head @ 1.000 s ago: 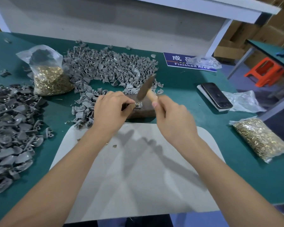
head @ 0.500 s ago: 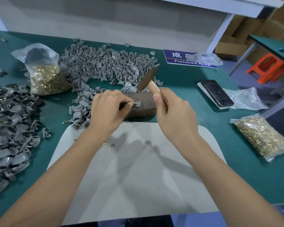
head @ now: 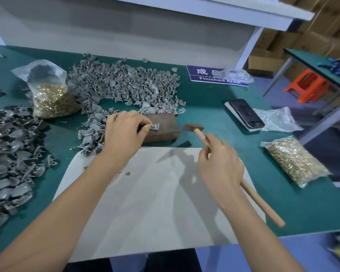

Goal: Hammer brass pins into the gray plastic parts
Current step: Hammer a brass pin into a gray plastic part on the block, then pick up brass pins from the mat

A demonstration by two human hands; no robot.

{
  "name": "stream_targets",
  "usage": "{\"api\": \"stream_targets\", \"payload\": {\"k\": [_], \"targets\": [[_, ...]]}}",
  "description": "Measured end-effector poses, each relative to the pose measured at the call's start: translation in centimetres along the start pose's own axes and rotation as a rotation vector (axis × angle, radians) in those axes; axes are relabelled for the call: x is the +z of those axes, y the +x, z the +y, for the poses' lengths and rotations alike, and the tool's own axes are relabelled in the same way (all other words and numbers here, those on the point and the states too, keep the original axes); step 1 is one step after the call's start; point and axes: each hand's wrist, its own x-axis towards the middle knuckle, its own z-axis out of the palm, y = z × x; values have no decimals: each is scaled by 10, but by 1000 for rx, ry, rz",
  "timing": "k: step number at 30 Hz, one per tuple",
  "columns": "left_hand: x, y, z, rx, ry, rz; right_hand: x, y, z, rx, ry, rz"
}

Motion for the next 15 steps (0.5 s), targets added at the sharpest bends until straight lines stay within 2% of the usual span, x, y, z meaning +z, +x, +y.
{"api": "stream_targets", "payload": {"k": [5, 9, 12, 15], "targets": [[-1, -6, 4, 24, -18, 30, 3, -11, 20, -14, 68, -117], [-15, -12, 4, 49, -48, 85, 6, -9, 5, -50, -93, -89], [-32, -14, 7, 70, -76, 111, 5, -1, -25, -222, 166, -28], [-50, -23, 1, 78, -88, 108, 8, 4, -70, -298, 549, -75]]}}
